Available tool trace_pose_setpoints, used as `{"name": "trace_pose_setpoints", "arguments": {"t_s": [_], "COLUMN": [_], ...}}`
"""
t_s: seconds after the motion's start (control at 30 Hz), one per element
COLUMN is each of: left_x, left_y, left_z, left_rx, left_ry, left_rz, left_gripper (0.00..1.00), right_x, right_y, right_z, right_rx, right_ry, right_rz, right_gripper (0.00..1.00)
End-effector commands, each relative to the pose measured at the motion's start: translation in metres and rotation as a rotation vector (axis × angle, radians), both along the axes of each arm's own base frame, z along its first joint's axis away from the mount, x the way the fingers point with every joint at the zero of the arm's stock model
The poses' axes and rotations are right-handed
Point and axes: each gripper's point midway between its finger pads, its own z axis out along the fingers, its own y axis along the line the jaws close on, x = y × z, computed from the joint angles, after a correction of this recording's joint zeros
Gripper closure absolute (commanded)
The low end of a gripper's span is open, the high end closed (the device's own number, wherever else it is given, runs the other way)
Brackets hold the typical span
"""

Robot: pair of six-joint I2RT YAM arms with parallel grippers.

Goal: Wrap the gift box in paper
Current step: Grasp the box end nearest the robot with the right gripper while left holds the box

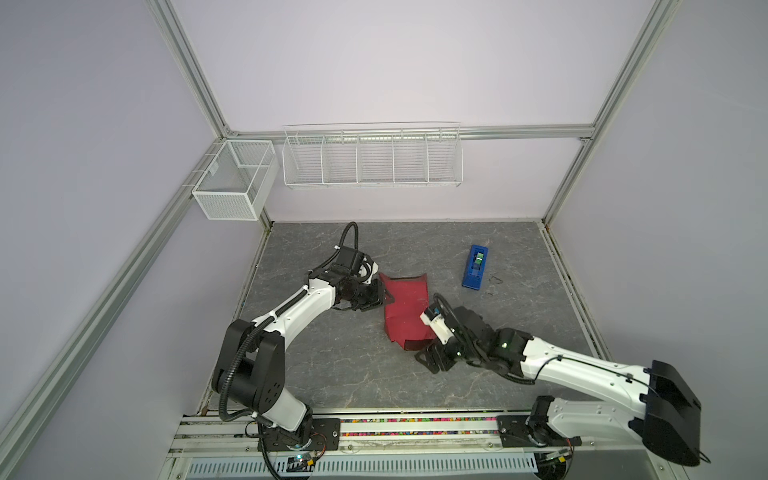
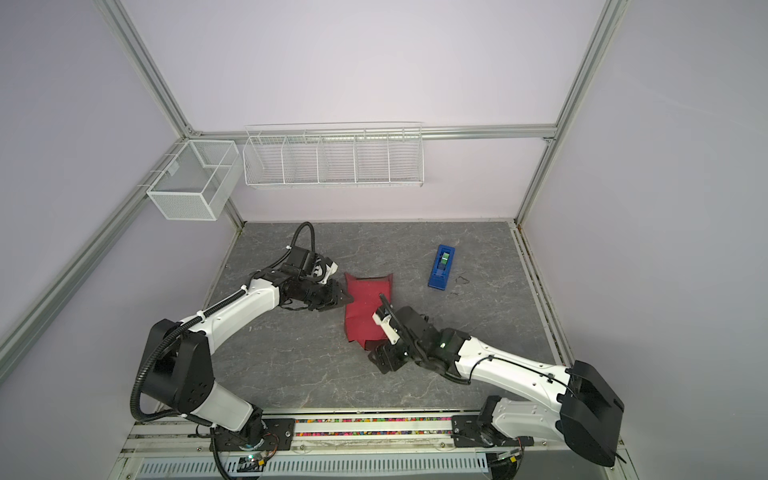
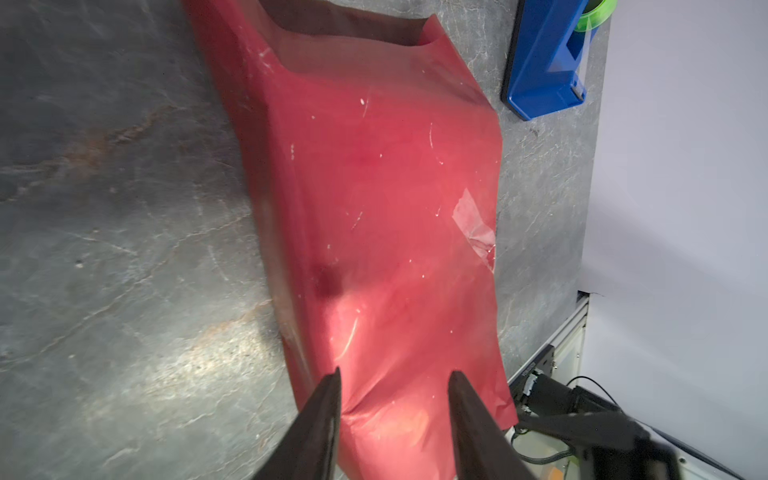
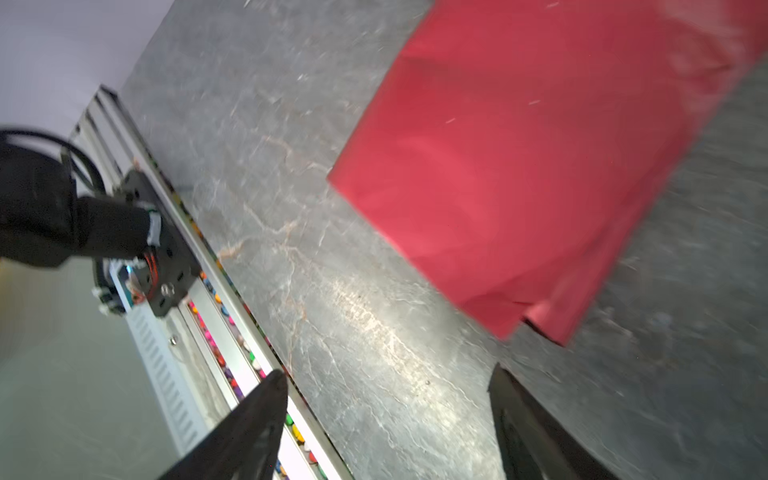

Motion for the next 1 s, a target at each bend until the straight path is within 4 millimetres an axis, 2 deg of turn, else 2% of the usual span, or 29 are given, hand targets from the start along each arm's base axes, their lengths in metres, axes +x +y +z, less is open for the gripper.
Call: {"name": "trace_pose_setpoints", "arguments": {"t_s": [0.0, 0.1, 0.23, 0.33, 0.37, 0.43, 0.47, 0.6, 0.73, 0.83, 0.97], "left_x": [0.001, 0.000, -0.004, -0.007, -0.007, -0.010, -0.010, -0.011, -0.010, -0.009, -0.009], "left_y": [-0.012, -0.019, -0.025, -0.025, -0.024, -0.019, -0.017, -0.014, -0.013, -0.011, -0.010], "left_z": [0.003, 0.005, -0.004, -0.009, -0.011, -0.018, -0.022, -0.031, -0.035, -0.039, -0.044], "left_rx": [-0.058, -0.090, -0.073, -0.073, -0.061, -0.020, 0.000, 0.029, 0.044, 0.061, 0.073], "left_ry": [0.012, 0.028, 0.068, 0.090, 0.095, 0.115, 0.123, 0.143, 0.153, 0.160, 0.174], "left_rz": [-0.030, -0.054, -0.079, -0.087, -0.085, -0.087, -0.088, -0.088, -0.081, -0.080, -0.075], "left_gripper": [0.66, 0.74, 0.80, 0.82, 0.82, 0.82, 0.82, 0.83, 0.83, 0.84, 0.85], "right_x": [0.011, 0.002, 0.011, 0.022, 0.025, 0.031, 0.036, 0.056, 0.060, 0.056, 0.036], "right_y": [0.026, 0.043, 0.050, 0.053, 0.055, 0.059, 0.059, 0.056, 0.066, 0.075, 0.085], "right_z": [0.002, -0.020, -0.045, -0.059, -0.063, -0.071, -0.075, -0.083, -0.089, -0.089, -0.084], "right_rx": [0.039, -0.005, -0.041, -0.074, -0.085, -0.111, -0.131, -0.201, -0.219, -0.209, -0.158], "right_ry": [-0.261, -0.315, -0.374, -0.441, -0.457, -0.476, -0.491, -0.584, -0.616, -0.644, -0.641], "right_rz": [0.120, 0.223, 0.234, 0.231, 0.234, 0.232, 0.223, 0.147, 0.177, 0.215, 0.328], "right_gripper": [0.20, 0.19, 0.16, 0.03, 0.01, 0.11, 0.11, 0.11, 0.11, 0.11, 0.09]}}
